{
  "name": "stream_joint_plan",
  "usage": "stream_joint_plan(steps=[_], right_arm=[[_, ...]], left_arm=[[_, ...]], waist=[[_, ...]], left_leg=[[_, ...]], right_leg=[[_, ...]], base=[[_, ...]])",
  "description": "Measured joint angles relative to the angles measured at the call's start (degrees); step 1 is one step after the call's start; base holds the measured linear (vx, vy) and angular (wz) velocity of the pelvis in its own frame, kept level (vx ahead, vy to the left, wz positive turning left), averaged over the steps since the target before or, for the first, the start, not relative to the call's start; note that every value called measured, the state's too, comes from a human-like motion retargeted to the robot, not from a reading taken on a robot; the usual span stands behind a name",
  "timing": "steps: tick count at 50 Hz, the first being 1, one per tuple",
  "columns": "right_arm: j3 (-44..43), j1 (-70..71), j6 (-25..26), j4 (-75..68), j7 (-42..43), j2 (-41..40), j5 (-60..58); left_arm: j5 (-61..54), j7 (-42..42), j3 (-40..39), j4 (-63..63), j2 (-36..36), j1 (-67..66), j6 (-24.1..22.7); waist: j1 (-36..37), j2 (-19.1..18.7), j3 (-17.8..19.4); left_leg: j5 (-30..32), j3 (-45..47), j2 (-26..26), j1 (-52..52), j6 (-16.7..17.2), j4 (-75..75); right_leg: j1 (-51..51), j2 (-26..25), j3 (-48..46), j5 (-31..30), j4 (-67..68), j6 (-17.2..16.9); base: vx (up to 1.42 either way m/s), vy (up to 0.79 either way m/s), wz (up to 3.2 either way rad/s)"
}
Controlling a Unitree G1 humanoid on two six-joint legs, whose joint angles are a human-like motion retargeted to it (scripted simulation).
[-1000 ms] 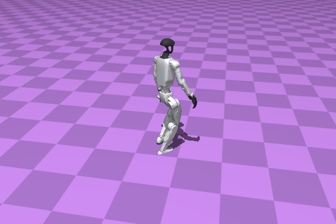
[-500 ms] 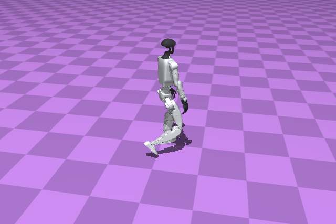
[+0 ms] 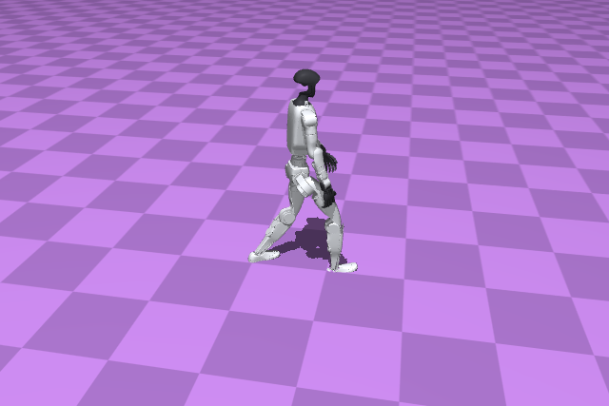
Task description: Walk
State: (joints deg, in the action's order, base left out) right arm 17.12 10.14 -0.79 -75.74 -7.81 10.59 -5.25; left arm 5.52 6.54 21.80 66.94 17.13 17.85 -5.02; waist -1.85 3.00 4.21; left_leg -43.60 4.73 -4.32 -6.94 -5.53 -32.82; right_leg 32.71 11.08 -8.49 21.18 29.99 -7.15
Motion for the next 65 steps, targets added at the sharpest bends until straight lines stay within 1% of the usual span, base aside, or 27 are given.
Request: stream_joint_plan(steps=[3, 4, 7, 11, 12, 14, 16, 18, 20, 22, 23, 25, 27, 28, 30, 35, 40, 42, 44, 49, 53, 55, 57, 58, 60, 62, 65], right_arm=[[-0.71, -0.9, 0.27, -1.53, -0.48, 0.24, -0.12], [-0.87, -1.16, 0.31, -1.99, -0.7, 0.49, -0.08], [-1.19, -1.9, 0.29, -2.48, -0.93, 1.11, 0.42], [-1.58, -2.14, -0.24, -1.07, -0.35, 2.46, 1.85], [-1.7, -2.05, -0.41, -0.52, -0.02, 2.87, 2.19], [-1.88, -2.02, -0.78, 0.46, 1.09, 3.59, 2.62], [-2.04, -1.61, -0.97, 1.36, 2.25, 4.32, 3.03], [-2.42, -0.27, -0.9, 2.03, 3.25, 4.77, 3.32], [-2.36, -0.01, -0.94, 2.57, 4.17, 4.95, 3.36], [-2.55, 1.22, -0.79, 2.87, 4.73, 4.97, 3.26], [-2.36, 1.18, -0.82, 3.04, 5.03, 4.85, 3.14], [-2.42, 2.46, -0.65, 3.11, 5.09, 4.54, 2.9], [-1.91, 2.6, -0.57, 3.14, 5.01, 3.97, 2.5], [-1.86, 3.39, -0.45, 2.99, 4.71, 3.7, 2.26], [-1.17, 3.46, -0.39, 2.92, 4.4, 3.0, 1.73], [0.17, 5.55, -0.3, 1.95, 2.76, 1.26, 0.5], [1.44, 6.19, -0.63, 1.49, 1.76, -0.19, -0.59], [1.91, 5.81, -0.78, 1.64, 1.67, -0.61, -1.03], [2.13, 6.03, -0.88, 1.85, 1.46, -0.78, -1.54], [2.58, 5.27, -1.0, 2.33, 1.49, -1.19, -2.33], [2.22, 4.18, -0.84, 1.74, 1.58, -1.58, -2.48], [1.82, 3.3, -0.62, 1.05, 1.62, -1.72, -2.46], [1.37, 2.34, -0.3, 0.24, 1.44, -1.73, -2.39], [1.05, 2.02, -0.11, -0.24, 1.19, -1.7, -2.28], [0.67, 1.04, 0.26, -1.0, 0.88, -1.46, -1.96], [0.23, 0.85, 0.69, -1.65, 0.02, -0.94, -1.34], [-0.22, 0.59, 0.95, -2.0, -0.34, -0.23, -0.67]], left_arm=[[1.42, 1.54, -0.43, 2.88, -1.13, -4.15, 0.92], [1.81, 2.17, -0.75, 4.02, -1.42, -5.68, 1.3], [2.35, 3.92, -1.48, 7.12, -1.86, -10.33, 2.42], [2.43, 6.01, -2.53, 9.03, -1.45, -15.2, 3.21], [2.39, 6.29, -2.84, 9.05, -1.2, -15.99, 3.33], [2.09, 6.05, -3.26, 8.81, -0.95, -17.27, 3.42], [1.7, 5.67, -3.76, 8.12, -0.61, -17.77, 3.47], [1.19, 5.24, -4.45, 7.04, 0.16, -17.1, 3.69], [0.72, 4.48, -4.99, 6.03, 0.14, -17.17, 3.58], [0.16, 3.94, -5.62, 4.69, 0.51, -16.18, 3.69], [0.0, 3.54, -5.84, 4.13, 0.29, -16.25, 3.58], [-0.42, 3.14, -6.41, 2.77, 0.46, -15.15, 3.69], [-0.56, 2.65, -6.63, 1.67, -0.04, -14.96, 3.48], [-0.73, 2.59, -6.83, 1.06, 0.03, -14.24, 3.54], [-0.82, 2.23, -6.93, 0.09, -0.54, -14.03, 3.34], [-0.72, 2.0, -6.81, -1.22, -1.05, -11.52, 3.14], [-0.3, 1.93, -6.24, -0.4, -1.68, -10.12, 2.87], [-0.15, 1.8, -5.97, 0.11, -2.02, -10.39, 2.83], [0.03, 1.91, -5.98, 1.01, -2.06, -9.99, 2.88], [-0.04, 1.81, -6.14, 3.04, -2.18, -10.72, 3.44], [-1.23, 2.11, -6.59, 4.99, -1.9, -11.71, 3.91], [-2.15, 2.35, -6.66, 5.85, -1.72, -12.43, 4.08], [-3.25, 2.7, -6.63, 6.6, -1.5, -13.18, 4.11], [-3.96, 3.01, -6.56, 6.94, -1.24, -13.41, 4.09], [-4.93, 3.3, -6.53, 7.22, -1.28, -14.3, 4.03], [-5.77, 3.82, -6.56, 7.06, -1.05, -14.69, 3.91], [-6.15, 3.86, -6.37, 6.16, -0.79, -15.33, 3.71]], waist=[[0.69, -1.35, -0.28], [0.98, -2.4, -0.29], [1.98, -4.92, -0.66], [3.43, -8.43, -2.07], [3.92, -9.13, -2.43], [5.1, -9.73, -2.66], [6.25, -9.71, -2.86], [7.01, -8.39, -2.74], [8.08, -8.41, -2.87], [8.58, -6.69, -2.37], [9.05, -6.89, -2.45], [9.41, -5.06, -1.68], [10.1, -5.08, -1.47], [10.19, -3.93, -0.9], [10.8, -3.98, -0.52], [11.22, -0.68, 1.29], [10.49, 1.81, 1.66], [9.93, 1.87, 1.49], [9.04, 3.2, 0.98], [8.16, 4.44, -0.23], [8.79, 6.19, -1.5], [9.02, 7.21, -2.25], [9.25, 8.34, -3.08], [9.45, 9.17, -3.31], [9.07, 10.36, -4.07], [8.37, 12.22, -4.37], [6.55, 13.86, -4.54]], left_leg=[[2.57, -3.44, 1.74, -1.06, 1.72, -4.21], [4.3, -5.17, 2.61, -1.35, 2.87, -5.81], [10.64, -8.34, 5.62, 0.04, 6.7, -13.23], [21.69, -9.09, 12.39, 6.82, 11.62, -27.7], [23.79, -9.05, 14.11, 8.94, 12.27, -31.27], [25.45, -8.17, 16.84, 12.17, 12.1, -37.36], [24.9, -7.2, 18.99, 15.64, 10.93, -42.12], [23.45, -6.14, 19.73, 19.22, 9.09, -44.83], [20.35, -5.33, 21.33, 21.78, 7.69, -46.97], [17.88, -4.02, 20.68, 24.03, 6.03, -46.73], [16.18, -3.77, 21.26, 25.04, 5.61, -46.87], [13.92, -2.49, 19.83, 26.73, 4.28, -45.05], [11.07, -2.18, 19.85, 28.62, 3.64, -43.57], [10.31, -1.55, 18.53, 29.33, 3.06, -41.8], [8.21, -1.44, 18.21, 31.29, 2.63, -39.52], [7.37, 0.12, 12.58, 35.41, 1.92, -27.85], [10.96, 0.32, 6.67, 38.8, 2.86, -11.07], [11.63, -0.33, 5.44, 40.3, 3.48, -5.87], [14.45, -0.28, 2.99, 39.63, 3.59, 3.69], [17.2, -0.86, 0.99, 41.18, 3.5, 9.31], [21.17, -0.09, -0.26, 41.11, 2.72, 7.32], [23.01, 0.26, -1.35, 41.16, 2.18, 4.78], [24.62, 0.75, -2.73, 40.33, 1.45, 3.56], [25.96, 1.05, -3.8, 38.65, 1.0, 5.11], [26.09, 1.39, -5.87, 37.71, -0.17, 4.25], [26.67, 2.32, -8.85, 34.37, -2.09, 8.01], [24.53, 3.52, -12.12, 31.34, -4.52, 8.13]], right_leg=[[-0.7, -1.93, -0.75, -2.15, 5.51, 1.89], [-1.97, -3.49, -1.45, -3.1, 5.67, 2.74], [-4.67, -8.02, -2.86, -4.19, 5.89, 5.34], [-8.95, -15.02, -4.19, -5.0, 0.32, 8.67], [-10.08, -16.64, -4.39, -5.3, -1.55, 9.36], [-11.01, -18.44, -4.24, -3.81, -0.9, 10.32], [-12.27, -19.7, -3.88, -2.72, -1.27, 10.88], [-14.85, -20.06, -3.05, -2.96, -4.7, 10.97], [-15.98, -21.11, -2.53, -1.63, -4.24, 11.12], [-18.36, -20.56, -1.43, -1.01, -6.07, 10.85], [-18.75, -21.15, -1.12, -0.11, -5.29, 10.87], [-21.23, -20.27, 0.14, 0.77, -6.8, 10.5], [-22.29, -20.94, 1.19, 2.6, -5.41, 10.53], [-23.5, -20.14, 1.95, 3.21, -5.95, 10.35], [-24.42, -20.66, 3.09, 5.2, -4.29, 10.46], [-27.49, -17.81, 6.45, 9.71, -2.74, 10.18], [-29.12, -14.59, 8.78, 14.37, 0.04, 9.59], [-29.48, -14.28, 9.51, 16.27, 2.18, 9.35], [-29.83, -12.44, 10.38, 17.72, 2.87, 8.89], [-30.24, -10.58, 12.77, 21.47, 8.08, 8.09], [-30.69, -6.7, 10.84, 21.17, 11.8, 6.43], [-30.94, -4.54, 10.75, 19.67, 14.03, 5.11], [-30.76, -1.37, 9.99, 16.11, 16.82, 3.59], [-30.66, 0.91, 9.39, 13.14, 18.34, 2.8], [-29.2, 4.92, 8.47, 6.51, 23.68, 1.52], [-26.16, 8.68, 9.76, -1.43, 30.55, -0.02], [-20.84, 13.72, 10.34, -9.49, 41.77, 0.26]], base=[[0.54, -0.19, -0.3], [0.53, -0.2, -0.47], [0.47, -0.18, -0.49], [0.4, -0.16, -0.43], [0.36, -0.16, -0.45], [0.35, -0.15, -0.48], [0.34, -0.15, -0.47], [0.34, -0.15, -0.4], [0.34, -0.13, -0.49], [0.34, -0.12, -0.48], [0.35, -0.11, -0.53], [0.36, -0.1, -0.51], [0.37, -0.08, -0.58], [0.39, -0.07, -0.52], [0.39, -0.06, -0.56], [0.41, -0.02, -0.51], [0.42, 0.03, -0.41], [0.41, 0.07, -0.45], [0.43, 0.08, -0.39], [0.47, 0.1, -0.56], [0.51, 0.11, -0.78], [0.53, 0.15, -0.63], [0.53, 0.18, -0.62], [0.52, 0.19, -0.58], [0.49, 0.21, -0.42], [0.47, 0.22, -0.24], [0.46, 0.21, -0.23]])
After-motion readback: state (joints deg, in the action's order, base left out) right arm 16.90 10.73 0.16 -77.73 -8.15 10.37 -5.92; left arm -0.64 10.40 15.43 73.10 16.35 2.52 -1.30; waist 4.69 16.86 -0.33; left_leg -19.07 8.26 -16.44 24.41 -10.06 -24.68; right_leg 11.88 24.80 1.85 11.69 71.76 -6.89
